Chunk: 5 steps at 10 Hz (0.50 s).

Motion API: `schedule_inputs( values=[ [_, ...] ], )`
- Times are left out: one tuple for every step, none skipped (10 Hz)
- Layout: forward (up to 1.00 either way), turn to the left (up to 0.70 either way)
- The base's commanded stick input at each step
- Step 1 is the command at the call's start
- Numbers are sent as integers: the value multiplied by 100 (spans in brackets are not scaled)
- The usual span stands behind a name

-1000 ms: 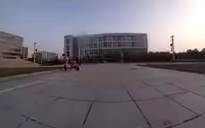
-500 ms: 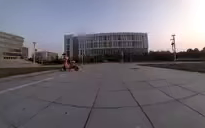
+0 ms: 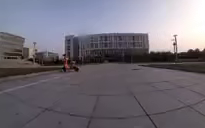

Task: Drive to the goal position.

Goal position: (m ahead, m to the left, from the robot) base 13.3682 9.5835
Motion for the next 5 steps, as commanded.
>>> schedule_inputs(
  values=[
    [70, 0],
    [70, 0],
    [70, 0],
    [70, 0],
    [70, 0]
  ],
)
